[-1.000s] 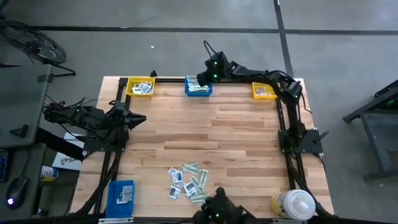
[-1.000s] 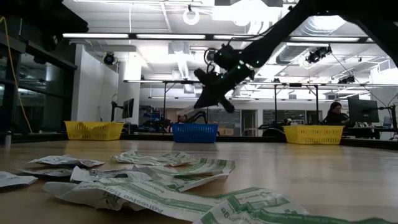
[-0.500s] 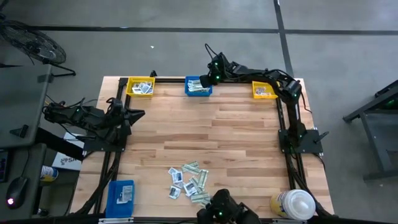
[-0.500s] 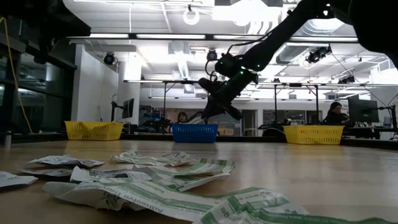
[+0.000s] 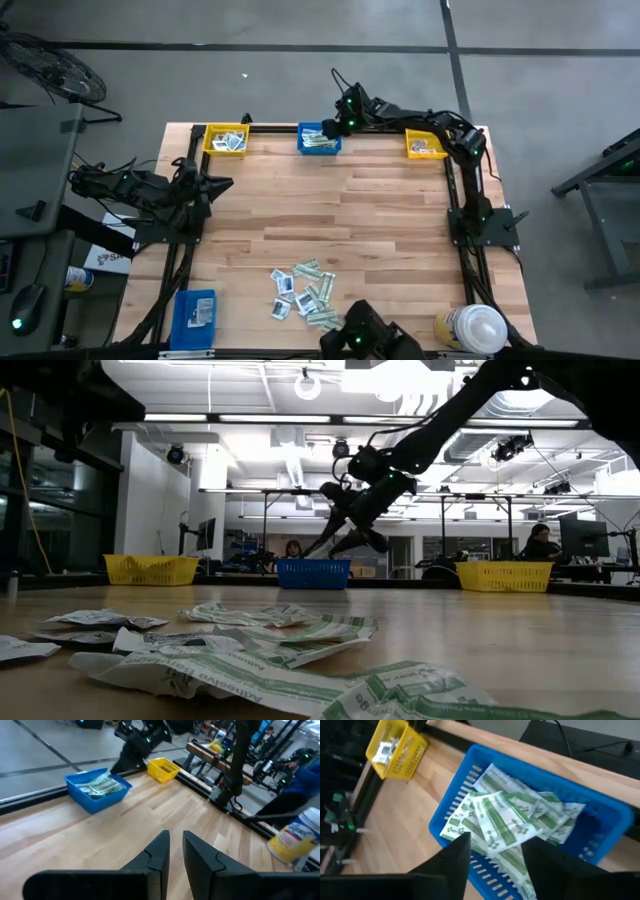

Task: Pick & Place First Aid Supplies
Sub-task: Put the green bandage pack into the top blue bin

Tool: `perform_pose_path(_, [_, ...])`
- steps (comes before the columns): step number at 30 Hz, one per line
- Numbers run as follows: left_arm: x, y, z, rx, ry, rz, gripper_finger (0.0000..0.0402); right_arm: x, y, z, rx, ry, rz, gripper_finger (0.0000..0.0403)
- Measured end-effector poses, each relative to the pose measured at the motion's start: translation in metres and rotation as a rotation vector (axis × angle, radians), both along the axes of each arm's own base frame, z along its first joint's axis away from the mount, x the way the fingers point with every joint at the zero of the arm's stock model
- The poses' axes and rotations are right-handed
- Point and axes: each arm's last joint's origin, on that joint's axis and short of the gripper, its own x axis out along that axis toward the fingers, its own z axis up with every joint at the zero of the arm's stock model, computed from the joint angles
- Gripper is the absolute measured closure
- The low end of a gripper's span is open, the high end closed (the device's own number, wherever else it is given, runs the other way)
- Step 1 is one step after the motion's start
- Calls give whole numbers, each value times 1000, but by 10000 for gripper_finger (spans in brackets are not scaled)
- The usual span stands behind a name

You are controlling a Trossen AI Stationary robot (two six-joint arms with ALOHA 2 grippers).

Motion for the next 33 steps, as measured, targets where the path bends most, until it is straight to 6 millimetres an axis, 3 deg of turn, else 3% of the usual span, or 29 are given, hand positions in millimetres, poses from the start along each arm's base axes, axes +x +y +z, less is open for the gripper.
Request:
perform_pose_path(9, [1, -3, -1, -23, 9, -91, 348, -28, -7, 25, 11, 69, -90, 210])
perform_pose_path(15, [1, -5, -1, -40, 17, -164, 348, -45, 8, 56, 32, 119, -94, 210])
perform_pose_path(20, [1, -6, -3, -36, 46, -203, 348, -45, 47, 80, 57, 192, -8, 210])
perform_pose_path(26, [0, -8, -6, -32, 84, -289, 348, -35, 109, 105, 46, 254, 125, 210])
perform_pose_path(33, [1, -11, -7, -42, 102, -395, 348, -9, 191, 107, -10, 335, 314, 210])
